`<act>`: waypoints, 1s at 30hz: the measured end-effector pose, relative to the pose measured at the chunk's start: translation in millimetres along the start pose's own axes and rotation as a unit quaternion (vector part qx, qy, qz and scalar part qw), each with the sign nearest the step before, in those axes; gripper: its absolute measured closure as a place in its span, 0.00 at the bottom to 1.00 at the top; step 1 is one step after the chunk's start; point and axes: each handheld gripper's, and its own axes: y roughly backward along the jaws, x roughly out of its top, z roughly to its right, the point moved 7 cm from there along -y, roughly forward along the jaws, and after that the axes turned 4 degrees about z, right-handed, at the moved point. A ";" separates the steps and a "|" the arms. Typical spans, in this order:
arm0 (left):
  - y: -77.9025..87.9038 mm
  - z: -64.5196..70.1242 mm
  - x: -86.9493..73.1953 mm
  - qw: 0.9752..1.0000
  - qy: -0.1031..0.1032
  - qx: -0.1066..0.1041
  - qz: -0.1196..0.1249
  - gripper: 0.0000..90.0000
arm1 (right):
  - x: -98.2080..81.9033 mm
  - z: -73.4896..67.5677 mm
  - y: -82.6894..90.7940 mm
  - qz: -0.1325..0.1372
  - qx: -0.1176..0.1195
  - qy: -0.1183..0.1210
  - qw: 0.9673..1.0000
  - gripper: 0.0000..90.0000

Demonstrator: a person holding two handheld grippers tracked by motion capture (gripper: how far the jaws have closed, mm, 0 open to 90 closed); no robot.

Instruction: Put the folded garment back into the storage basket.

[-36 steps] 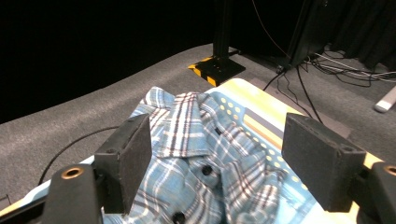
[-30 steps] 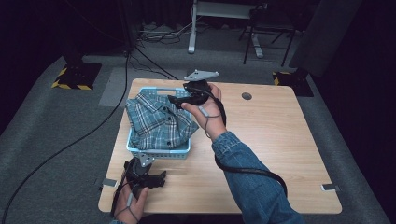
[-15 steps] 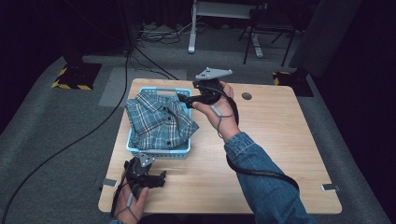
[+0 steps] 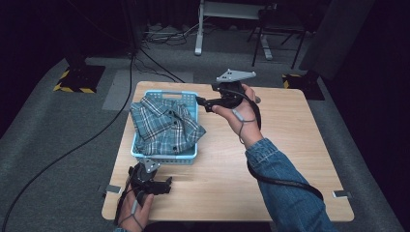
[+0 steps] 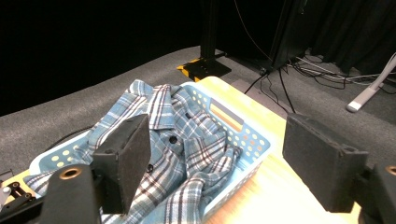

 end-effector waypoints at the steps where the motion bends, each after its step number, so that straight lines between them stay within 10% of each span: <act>1: 0.0 0.0 0.0 1.000 0.000 0.000 0.000 0.00 | -0.1 0.7 1.1 0.000 0.000 0.001 1.000 0.26; 30: 0.0 -0.2 0.0 1.000 -0.001 0.000 0.000 0.00 | -19.4 44.6 45.3 -0.007 -0.034 -0.016 0.999 0.26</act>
